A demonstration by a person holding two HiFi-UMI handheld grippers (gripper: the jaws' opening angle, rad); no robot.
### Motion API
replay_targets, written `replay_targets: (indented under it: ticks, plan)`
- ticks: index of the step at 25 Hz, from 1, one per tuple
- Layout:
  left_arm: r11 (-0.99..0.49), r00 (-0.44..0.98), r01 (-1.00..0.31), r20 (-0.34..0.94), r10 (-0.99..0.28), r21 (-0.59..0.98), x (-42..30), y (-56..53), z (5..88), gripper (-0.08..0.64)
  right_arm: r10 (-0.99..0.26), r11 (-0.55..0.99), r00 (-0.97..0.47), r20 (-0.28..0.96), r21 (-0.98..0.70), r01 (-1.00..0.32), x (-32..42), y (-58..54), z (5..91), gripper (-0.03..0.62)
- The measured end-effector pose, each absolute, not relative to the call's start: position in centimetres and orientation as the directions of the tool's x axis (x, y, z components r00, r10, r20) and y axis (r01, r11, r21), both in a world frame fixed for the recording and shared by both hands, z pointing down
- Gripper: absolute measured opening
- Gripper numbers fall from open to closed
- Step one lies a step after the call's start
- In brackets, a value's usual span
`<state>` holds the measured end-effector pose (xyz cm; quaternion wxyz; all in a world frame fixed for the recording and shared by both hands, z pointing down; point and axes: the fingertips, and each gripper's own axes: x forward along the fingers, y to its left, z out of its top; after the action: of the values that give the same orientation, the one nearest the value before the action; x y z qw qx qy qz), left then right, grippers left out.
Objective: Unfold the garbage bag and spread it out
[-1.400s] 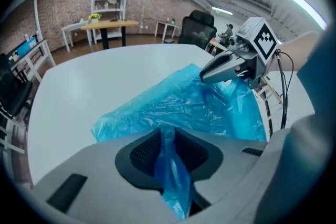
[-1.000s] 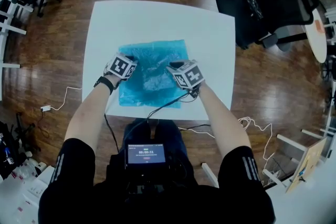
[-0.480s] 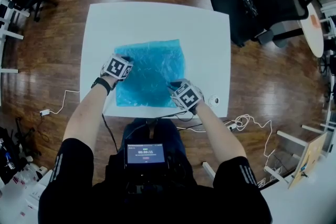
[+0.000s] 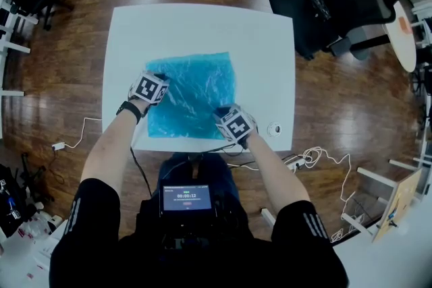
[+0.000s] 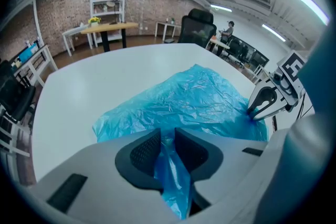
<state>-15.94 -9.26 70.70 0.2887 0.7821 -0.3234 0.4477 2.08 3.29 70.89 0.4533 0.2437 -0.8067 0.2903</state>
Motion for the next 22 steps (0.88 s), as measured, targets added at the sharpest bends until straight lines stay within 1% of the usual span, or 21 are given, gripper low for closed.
replay_targets:
  ticks: [8,22]
  plan:
    - [-0.639,0.401,-0.752,0.881,-0.250,0.161,-14.1,-9.2,70.7,0.094,-0.157,0.708,-0.436,0.886,-0.207,-0.675,4.0,3.0,71.0,0.104]
    - [-0.701,0.409,-0.700,0.882,-0.235,0.137,-6.0,-11.4,70.6,0.094,-0.212,0.641,-0.406,0.889,-0.187,-0.744,11.8,1.5,71.0,0.104]
